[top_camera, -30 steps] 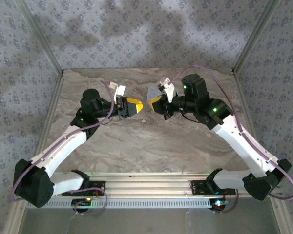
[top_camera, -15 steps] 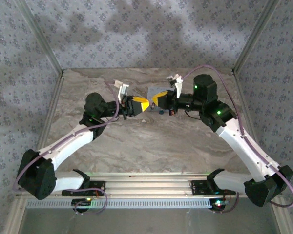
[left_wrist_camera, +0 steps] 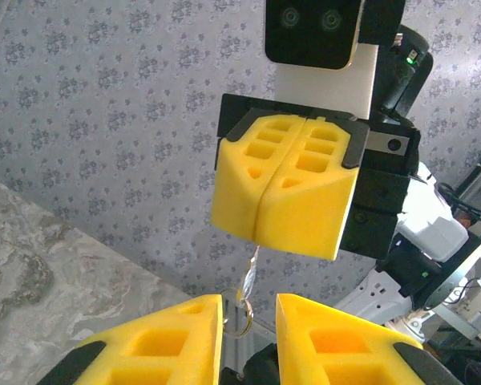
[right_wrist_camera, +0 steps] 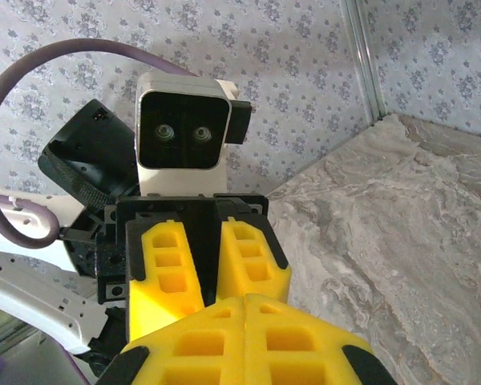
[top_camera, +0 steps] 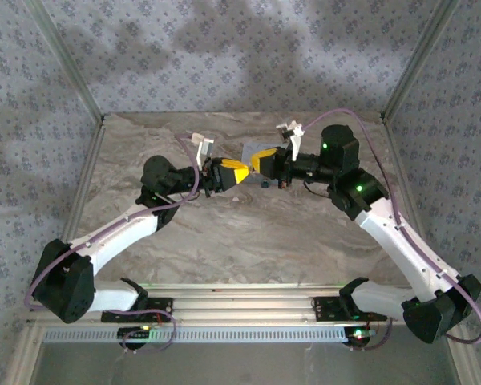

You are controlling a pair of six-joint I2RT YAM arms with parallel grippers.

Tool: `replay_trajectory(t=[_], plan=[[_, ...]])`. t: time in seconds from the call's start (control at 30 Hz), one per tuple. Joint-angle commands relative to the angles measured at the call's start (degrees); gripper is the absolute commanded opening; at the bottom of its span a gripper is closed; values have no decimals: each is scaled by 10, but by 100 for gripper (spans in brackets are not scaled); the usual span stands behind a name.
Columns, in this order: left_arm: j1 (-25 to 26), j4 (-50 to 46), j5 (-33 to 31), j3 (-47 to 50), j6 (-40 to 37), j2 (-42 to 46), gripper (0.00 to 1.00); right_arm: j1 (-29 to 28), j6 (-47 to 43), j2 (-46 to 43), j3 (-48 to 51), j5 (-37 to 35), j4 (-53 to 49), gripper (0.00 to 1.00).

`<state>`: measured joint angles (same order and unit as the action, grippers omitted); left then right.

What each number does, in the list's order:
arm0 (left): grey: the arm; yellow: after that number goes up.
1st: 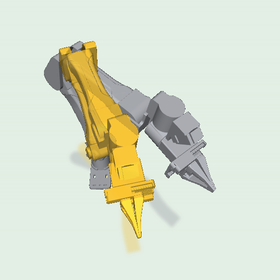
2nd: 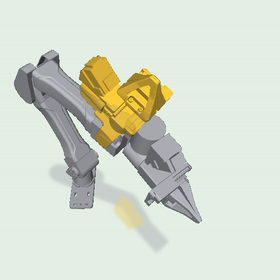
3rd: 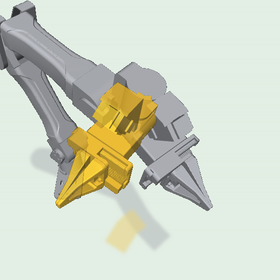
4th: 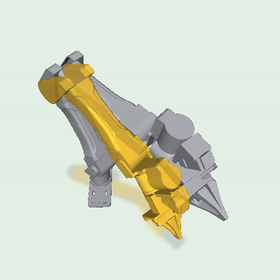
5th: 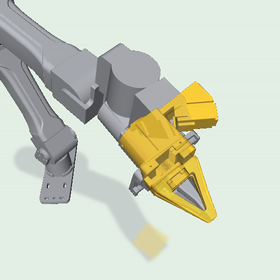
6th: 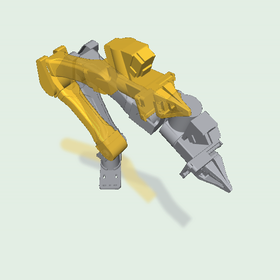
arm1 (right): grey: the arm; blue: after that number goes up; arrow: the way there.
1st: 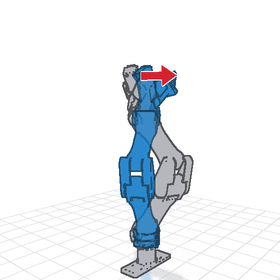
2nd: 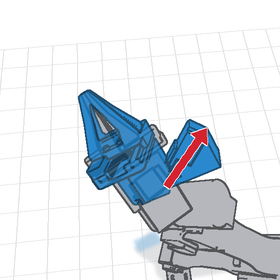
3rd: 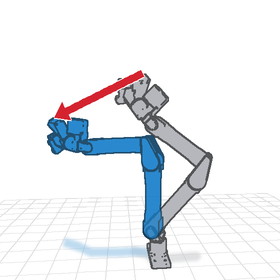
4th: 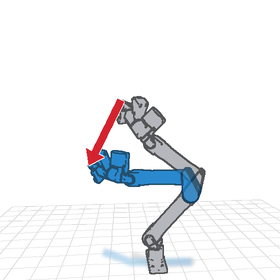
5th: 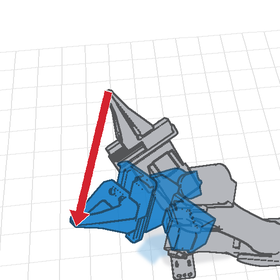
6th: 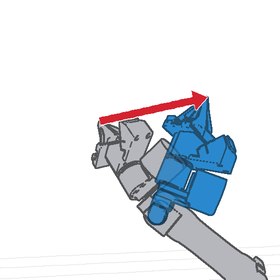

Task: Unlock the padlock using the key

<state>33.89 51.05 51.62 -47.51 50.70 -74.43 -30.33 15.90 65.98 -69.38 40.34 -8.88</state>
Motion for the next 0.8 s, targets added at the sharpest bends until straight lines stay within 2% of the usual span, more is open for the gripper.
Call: replay_trajectory(t=[0.0,0.77], plan=[[5,36,-1,-6,9,0,24,3,17,-11,5,9,35,0],[8,46,4,-20,17,-12,25,-9,29,-4,6,12,49,0]])
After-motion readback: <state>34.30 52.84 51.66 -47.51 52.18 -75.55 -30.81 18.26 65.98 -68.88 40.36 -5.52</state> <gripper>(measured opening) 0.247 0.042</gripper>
